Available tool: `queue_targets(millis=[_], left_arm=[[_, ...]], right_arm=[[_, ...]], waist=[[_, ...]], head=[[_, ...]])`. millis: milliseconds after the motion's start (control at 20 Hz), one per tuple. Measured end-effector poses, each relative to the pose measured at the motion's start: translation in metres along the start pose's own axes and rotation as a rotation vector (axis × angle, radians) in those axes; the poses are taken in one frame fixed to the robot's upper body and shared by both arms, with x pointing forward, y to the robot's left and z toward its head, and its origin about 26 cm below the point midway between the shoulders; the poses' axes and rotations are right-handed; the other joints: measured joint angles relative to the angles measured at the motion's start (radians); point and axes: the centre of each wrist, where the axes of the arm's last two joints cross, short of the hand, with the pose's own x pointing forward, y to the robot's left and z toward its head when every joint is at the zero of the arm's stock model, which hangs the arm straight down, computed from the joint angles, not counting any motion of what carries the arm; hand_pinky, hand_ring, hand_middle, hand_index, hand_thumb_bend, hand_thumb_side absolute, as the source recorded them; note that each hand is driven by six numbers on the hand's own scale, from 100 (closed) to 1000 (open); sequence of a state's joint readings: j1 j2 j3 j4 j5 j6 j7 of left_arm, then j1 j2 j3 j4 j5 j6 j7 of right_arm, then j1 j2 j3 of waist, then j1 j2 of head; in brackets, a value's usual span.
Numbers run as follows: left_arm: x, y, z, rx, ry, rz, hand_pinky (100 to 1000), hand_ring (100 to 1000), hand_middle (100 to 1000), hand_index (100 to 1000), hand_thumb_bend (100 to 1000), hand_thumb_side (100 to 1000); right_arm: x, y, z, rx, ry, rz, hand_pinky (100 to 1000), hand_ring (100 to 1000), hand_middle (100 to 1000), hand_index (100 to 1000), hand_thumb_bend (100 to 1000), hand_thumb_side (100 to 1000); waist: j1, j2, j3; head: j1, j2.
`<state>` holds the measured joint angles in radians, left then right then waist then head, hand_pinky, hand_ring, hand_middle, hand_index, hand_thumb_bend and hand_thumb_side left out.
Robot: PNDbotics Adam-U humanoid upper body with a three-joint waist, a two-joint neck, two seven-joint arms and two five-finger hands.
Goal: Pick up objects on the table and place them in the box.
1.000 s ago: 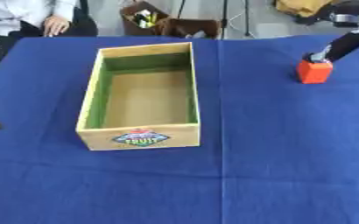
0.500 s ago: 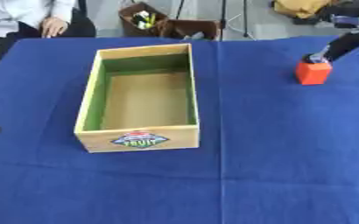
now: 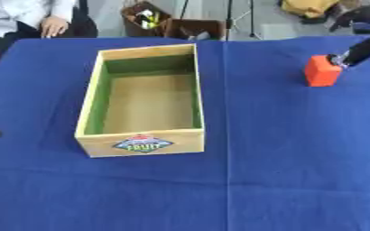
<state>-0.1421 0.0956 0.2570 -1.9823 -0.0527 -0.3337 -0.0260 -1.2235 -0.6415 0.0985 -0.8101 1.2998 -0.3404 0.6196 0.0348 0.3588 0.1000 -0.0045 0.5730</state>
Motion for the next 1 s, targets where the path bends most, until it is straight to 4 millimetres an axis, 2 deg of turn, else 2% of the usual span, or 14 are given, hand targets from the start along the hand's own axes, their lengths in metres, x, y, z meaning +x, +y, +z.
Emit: queue_targets(millis=[50,200,250,350,500,650,1000], left_arm=[[0.000,0.000,0.000,-0.001,0.001,0.000,502,633,606,871,338,806],[0.000,0.000,0.000,-0.002,0.002,-0.001,502,633,606,872,339,806],[0.000,0.000,0.000,-0.003,0.002,-0.001,502,633,606,872,339,806],[0.000,0.000,0.000,-0.004,0.004,-0.001,502,633,606,872,339,806],[0.000,0.000,0.000,-0.007,0.006,-0.002,502,634,606,872,340,800],[0.000,0.000,0.000,-0.009,0.008,-0.003,502,634,606,872,346,790],[0.000,0.000,0.000,-0.012,0.010,-0.005,503,635,608,872,345,786]], right_arm=[[0.000,0.000,0.000,-0.002,-0.015,-0.011,922,979,1000,1000,429,537],[-0.003,-0.003,0.004,-0.007,-0.050,-0.045,925,978,996,1000,467,367],[-0.004,-0.004,0.005,-0.009,-0.055,-0.058,923,977,996,1000,474,345],[-0.007,-0.007,0.008,-0.011,-0.058,-0.077,927,981,1000,1000,499,346],[-0.010,-0.011,0.013,-0.011,-0.058,-0.094,927,981,1000,1000,632,423],[-0.012,-0.014,0.016,-0.004,-0.051,-0.084,910,966,1000,1000,624,445],[-0.012,-0.008,0.014,0.017,-0.006,0.010,901,955,1000,1000,593,421]], waist=[[0.000,0.000,0.000],[0.000,0.000,0.000],[0.000,0.000,0.000],[0.000,0.000,-0.002],[0.000,0.000,-0.005],[-0.002,0.000,-0.006],[-0.002,0.000,0.001]], head=[[0.001,0.000],[0.003,0.000],[0.003,0.000],[0.004,0.000],[0.005,0.000],[0.007,0.000],[0.007,-0.001]])
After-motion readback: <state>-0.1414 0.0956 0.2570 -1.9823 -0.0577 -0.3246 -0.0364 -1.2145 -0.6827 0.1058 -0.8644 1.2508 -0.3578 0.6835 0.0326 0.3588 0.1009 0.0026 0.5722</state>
